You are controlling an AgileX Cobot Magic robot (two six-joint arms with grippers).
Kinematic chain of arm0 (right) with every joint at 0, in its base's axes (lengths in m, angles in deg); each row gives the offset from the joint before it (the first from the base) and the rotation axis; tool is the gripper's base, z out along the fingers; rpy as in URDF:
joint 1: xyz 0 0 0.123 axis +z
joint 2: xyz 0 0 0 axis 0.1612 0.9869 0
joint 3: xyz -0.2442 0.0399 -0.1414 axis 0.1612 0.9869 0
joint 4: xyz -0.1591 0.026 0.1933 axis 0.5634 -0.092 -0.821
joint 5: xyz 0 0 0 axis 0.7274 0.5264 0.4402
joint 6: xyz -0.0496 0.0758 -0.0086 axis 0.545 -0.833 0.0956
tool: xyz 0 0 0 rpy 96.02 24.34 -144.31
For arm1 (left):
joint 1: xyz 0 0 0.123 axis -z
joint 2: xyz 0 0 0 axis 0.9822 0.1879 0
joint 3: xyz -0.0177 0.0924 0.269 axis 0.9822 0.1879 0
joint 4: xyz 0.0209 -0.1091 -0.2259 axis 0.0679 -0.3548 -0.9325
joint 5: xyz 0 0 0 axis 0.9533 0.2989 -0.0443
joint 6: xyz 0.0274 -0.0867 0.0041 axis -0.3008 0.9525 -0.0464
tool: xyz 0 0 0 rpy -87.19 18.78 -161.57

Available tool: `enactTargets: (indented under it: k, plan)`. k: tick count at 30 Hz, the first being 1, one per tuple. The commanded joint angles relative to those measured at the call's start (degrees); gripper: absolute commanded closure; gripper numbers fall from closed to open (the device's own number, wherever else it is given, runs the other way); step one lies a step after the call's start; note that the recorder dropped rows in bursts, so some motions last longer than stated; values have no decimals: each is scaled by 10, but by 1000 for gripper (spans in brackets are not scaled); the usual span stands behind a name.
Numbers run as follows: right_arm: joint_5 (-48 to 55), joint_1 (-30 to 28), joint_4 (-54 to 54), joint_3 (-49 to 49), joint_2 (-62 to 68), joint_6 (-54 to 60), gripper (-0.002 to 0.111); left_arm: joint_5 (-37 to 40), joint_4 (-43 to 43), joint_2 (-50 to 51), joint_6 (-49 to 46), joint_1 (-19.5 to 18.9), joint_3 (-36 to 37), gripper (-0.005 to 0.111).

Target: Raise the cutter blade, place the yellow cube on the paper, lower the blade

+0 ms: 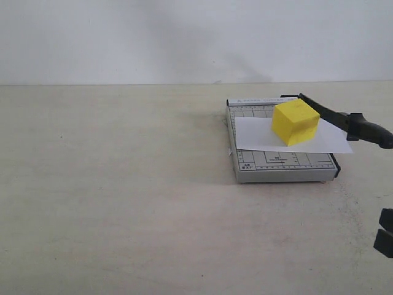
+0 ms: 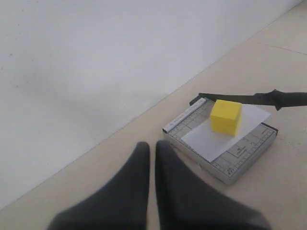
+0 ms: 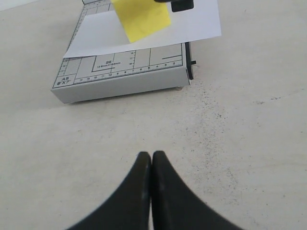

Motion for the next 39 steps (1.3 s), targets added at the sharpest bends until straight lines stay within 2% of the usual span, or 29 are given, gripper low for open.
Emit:
enactTargets:
  k: [1,7,11,14,21,26,29,32,35,39]
  plan:
    - [-3,0,4,0,0,-3,109,-19,-2,-155,66,-11,170,102]
    - [-3,0,4,0,0,-3,109,65,-2,-392,131,-11,310,102]
    - [-3,0,4,0,0,-3,109,41,9,-541,122,-11,379,102]
    - [-2,0,4,0,0,-3,109,25,53,-542,81,-11,418,102]
    - [-4,0,11,0,0,-3,109,-276,159,-443,112,-11,523,102]
    - [-4,0,13,0,0,-3,109,-395,152,-378,196,-11,603,102]
    - [-4,0,14,0,0,-3,109,-413,114,-359,212,-11,645,102]
    - [-4,0,14,0,0,-3,109,-394,59,-354,212,-11,648,102]
    - [0,0,15,0,0,-3,109,-371,53,-354,212,-11,648,102]
    - [9,0,15,0,0,-3,109,-405,53,-354,245,-11,648,102]
